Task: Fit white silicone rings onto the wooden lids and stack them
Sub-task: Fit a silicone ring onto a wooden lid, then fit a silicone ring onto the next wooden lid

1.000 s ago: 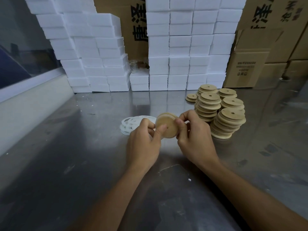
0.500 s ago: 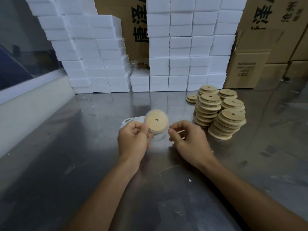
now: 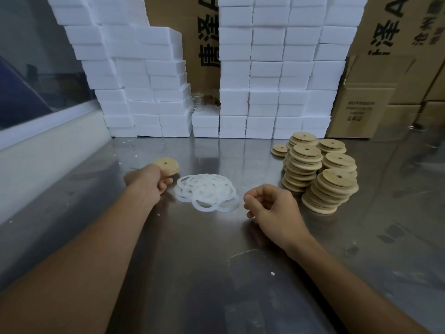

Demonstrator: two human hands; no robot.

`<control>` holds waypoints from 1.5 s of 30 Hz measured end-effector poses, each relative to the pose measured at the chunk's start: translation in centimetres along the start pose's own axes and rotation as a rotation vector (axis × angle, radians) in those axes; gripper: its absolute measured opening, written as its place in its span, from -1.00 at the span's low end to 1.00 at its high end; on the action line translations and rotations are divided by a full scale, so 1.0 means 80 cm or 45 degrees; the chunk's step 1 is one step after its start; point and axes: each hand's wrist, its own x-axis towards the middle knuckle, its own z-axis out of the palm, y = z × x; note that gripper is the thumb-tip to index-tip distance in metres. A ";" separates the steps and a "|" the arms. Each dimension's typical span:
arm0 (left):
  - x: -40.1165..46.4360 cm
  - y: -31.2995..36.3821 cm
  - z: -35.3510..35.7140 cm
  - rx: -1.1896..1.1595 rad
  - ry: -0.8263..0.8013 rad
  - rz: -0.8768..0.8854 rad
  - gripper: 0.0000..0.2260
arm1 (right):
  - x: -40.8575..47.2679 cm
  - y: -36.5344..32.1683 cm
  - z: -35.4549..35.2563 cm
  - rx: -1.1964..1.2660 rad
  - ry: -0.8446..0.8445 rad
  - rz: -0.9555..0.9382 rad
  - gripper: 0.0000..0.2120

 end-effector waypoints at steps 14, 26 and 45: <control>0.006 -0.011 0.008 0.401 0.141 0.164 -0.84 | 0.004 0.000 -0.002 0.050 0.009 0.041 -0.93; -0.098 -0.076 -0.006 1.268 -0.193 1.738 -0.84 | -0.002 -0.011 -0.015 -0.343 0.328 -0.409 -0.95; -0.096 -0.077 -0.003 1.417 -0.370 1.448 -0.76 | 0.013 -0.003 -0.086 -1.001 0.657 0.056 -0.72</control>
